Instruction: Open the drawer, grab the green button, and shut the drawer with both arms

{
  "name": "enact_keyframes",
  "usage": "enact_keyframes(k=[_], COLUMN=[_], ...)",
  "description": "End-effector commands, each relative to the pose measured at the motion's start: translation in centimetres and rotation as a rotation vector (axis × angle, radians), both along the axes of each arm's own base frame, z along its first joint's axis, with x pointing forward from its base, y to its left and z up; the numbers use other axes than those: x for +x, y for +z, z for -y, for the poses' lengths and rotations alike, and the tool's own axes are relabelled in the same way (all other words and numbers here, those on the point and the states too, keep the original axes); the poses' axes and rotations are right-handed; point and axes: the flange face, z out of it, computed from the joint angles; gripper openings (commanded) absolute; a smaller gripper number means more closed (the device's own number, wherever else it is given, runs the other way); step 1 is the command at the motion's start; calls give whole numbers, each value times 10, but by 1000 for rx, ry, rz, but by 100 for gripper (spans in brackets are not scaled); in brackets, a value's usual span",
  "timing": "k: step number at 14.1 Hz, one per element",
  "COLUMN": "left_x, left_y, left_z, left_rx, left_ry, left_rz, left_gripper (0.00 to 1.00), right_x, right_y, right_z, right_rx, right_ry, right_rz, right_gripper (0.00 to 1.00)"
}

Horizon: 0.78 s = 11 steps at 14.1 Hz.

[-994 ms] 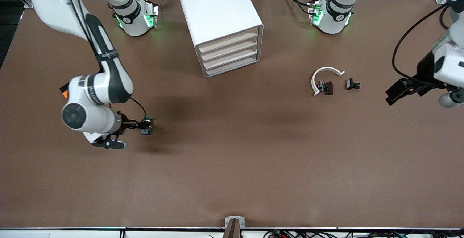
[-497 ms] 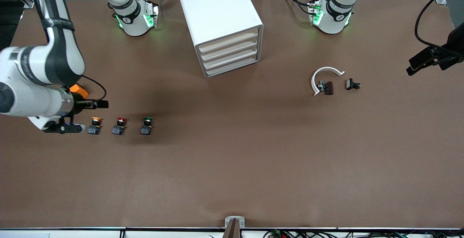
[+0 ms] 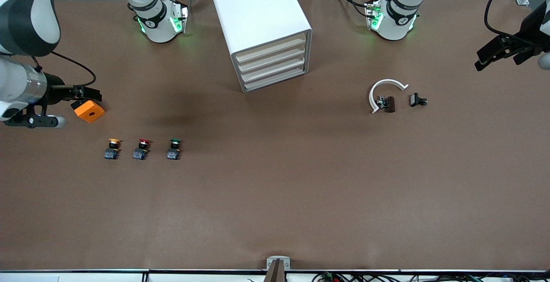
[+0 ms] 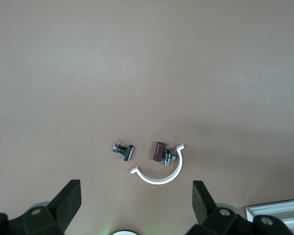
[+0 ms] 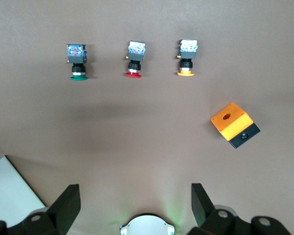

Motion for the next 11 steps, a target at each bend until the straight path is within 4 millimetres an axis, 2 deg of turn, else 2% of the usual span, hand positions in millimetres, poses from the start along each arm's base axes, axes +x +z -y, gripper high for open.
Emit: enact_keyframes(k=[1, 3, 7, 9, 11], left_x=[-15, -12, -7, -7, -8], left_y=[1, 4, 2, 3, 3], left_z=[-1, 4, -1, -2, 2], left_rx=[-24, -24, -19, -14, -8], left_ry=[-11, -71, -109, -115, -133], left_rz=[-14, -8, -15, -14, -14], left_gripper=[100, 100, 100, 100, 100], right_x=[-10, -9, -7, -8, -11], right_y=[27, 35, 96, 112, 114], right_z=[0, 3, 8, 2, 2], right_rx=[-26, -42, -66, -86, -83], right_ry=[-46, -48, -137, -207, -204], right_rz=[-24, -9, 79, 99, 84], right_gripper=[100, 100, 100, 100, 100])
